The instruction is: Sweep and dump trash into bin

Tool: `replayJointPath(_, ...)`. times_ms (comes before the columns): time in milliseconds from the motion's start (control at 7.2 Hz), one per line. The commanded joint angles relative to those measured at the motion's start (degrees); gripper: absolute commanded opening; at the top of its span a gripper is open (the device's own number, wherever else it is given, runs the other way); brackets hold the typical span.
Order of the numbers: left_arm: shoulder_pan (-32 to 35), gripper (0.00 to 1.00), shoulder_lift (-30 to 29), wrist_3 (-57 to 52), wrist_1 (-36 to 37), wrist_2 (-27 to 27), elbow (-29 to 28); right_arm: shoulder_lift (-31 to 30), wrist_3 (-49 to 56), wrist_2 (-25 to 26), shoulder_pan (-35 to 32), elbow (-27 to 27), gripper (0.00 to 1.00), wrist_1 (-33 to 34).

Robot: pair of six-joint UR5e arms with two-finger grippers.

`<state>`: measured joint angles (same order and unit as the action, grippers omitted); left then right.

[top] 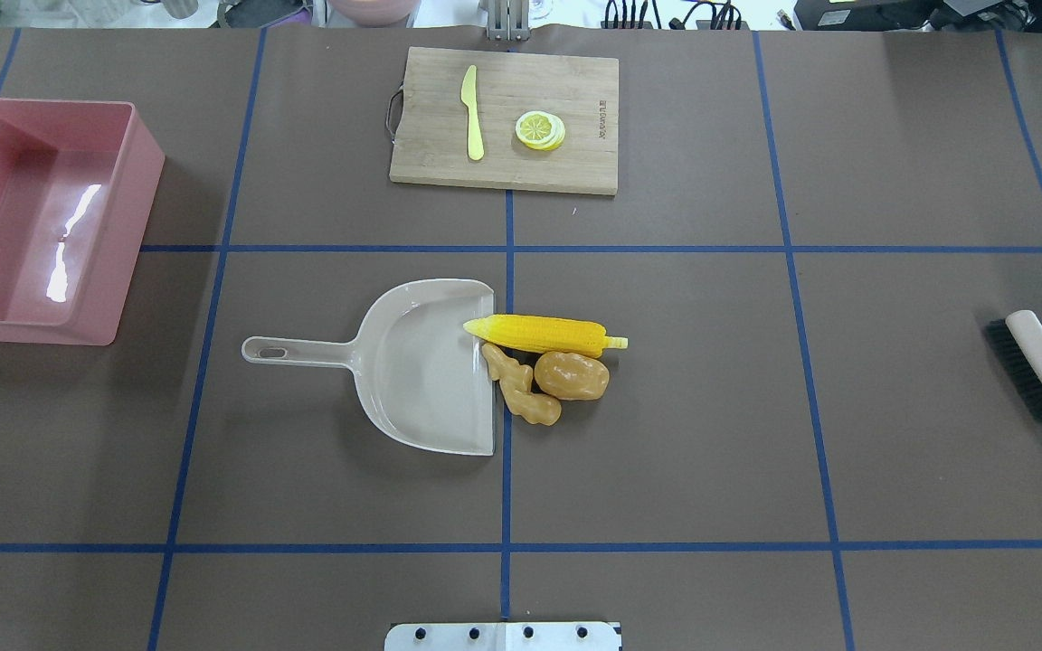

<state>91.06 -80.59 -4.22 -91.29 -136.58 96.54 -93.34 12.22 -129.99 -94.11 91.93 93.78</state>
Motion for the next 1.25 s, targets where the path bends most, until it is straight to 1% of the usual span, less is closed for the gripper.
replayJointPath(0,0.0,0.98,0.26,-0.26,-0.2,-0.35,0.05,0.0,0.0,0.0,-0.02,0.0,1.0,0.0)
replayJointPath(139,0.0,0.98,0.26,-0.26,-0.12,-0.96,-0.03,0.0,0.0,0.0,-0.02,0.0,1.0,0.0)
replayJointPath(1111,0.0,0.98,-0.18,-0.35,-0.73,-0.88,0.31,0.78,-0.26,-0.26,0.06,1.05,1.0,-0.09)
